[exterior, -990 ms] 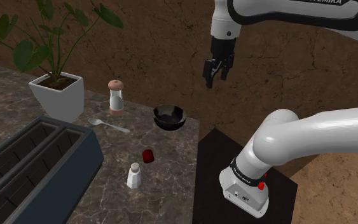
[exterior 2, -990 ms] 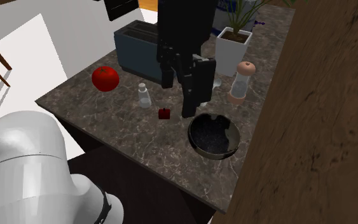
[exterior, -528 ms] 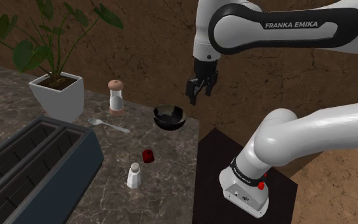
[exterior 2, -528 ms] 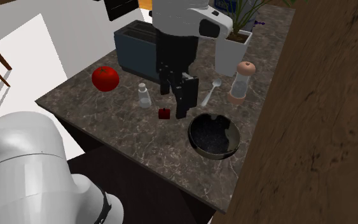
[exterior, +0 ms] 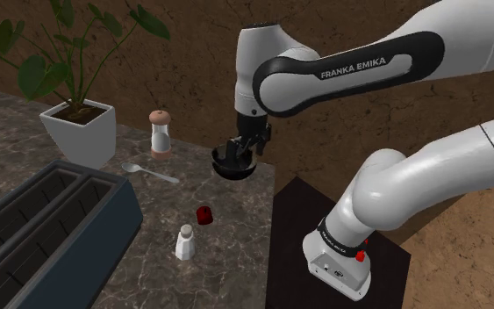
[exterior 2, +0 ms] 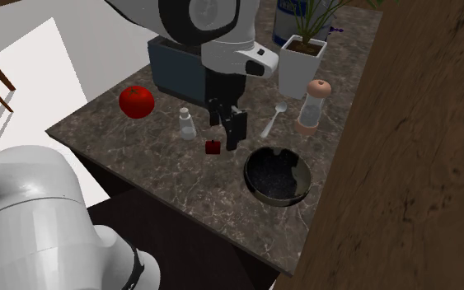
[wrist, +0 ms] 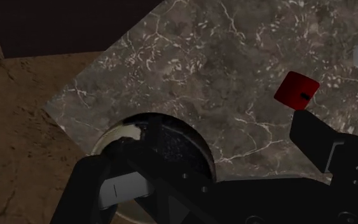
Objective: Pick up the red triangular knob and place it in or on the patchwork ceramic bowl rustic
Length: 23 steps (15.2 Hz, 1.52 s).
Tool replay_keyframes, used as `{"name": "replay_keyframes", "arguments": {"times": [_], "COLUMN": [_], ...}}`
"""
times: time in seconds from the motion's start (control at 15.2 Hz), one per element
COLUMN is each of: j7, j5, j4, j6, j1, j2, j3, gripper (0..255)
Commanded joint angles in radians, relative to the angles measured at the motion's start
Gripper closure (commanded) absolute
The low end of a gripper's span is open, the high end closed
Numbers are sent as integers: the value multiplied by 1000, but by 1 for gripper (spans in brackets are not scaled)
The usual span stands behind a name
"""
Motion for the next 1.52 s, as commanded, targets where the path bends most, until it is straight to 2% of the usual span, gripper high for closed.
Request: {"name": "replay_keyframes", "arguments": {"times": [0.0, 0.46, 0.79, 1.25, 1.45], "j7": [34, 158, 291, 346, 352], "j5": [17, 6, -91, -168, -175], "j4": [-8, 26, 95, 75, 74], "j6": [76, 325, 477, 583, 592], "j1": [14, 29, 30, 30, 31], "j2": [59, 319, 534, 631, 639], "j3": [34, 142, 199, 188, 185], "gripper": [0, 0, 0, 0, 0]}}
